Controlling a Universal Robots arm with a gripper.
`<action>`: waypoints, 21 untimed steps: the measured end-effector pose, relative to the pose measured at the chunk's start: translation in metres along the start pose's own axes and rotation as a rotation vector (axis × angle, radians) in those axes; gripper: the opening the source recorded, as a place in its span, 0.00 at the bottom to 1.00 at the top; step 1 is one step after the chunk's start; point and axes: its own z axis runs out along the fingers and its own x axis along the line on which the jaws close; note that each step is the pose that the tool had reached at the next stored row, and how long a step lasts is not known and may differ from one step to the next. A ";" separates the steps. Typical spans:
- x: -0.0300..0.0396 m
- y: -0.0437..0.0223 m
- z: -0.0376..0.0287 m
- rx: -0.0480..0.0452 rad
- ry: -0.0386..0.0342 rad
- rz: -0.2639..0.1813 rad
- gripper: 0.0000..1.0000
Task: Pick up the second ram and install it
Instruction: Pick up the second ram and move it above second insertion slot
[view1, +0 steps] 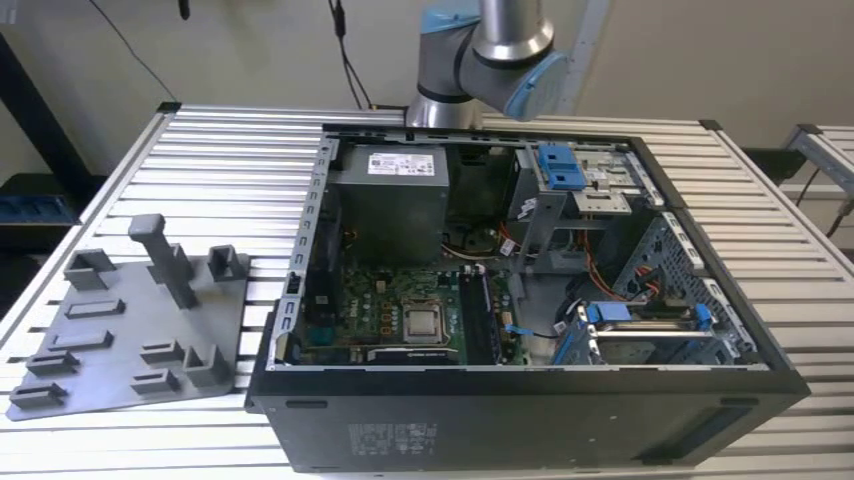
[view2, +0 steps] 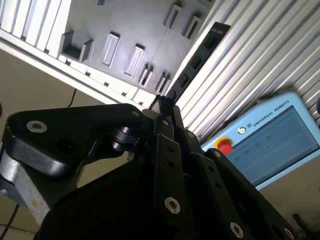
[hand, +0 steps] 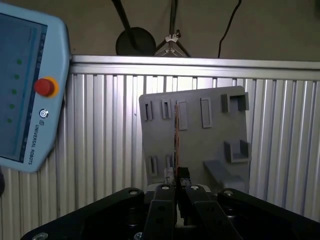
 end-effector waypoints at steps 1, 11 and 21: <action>0.0000 -0.0015 -0.0001 -0.0001 0.0000 0.000 0.14; 0.0003 -0.0270 -0.0006 -0.0014 0.0000 0.000 0.14; 0.0007 -0.0583 -0.0012 -0.0031 0.0000 -0.001 0.14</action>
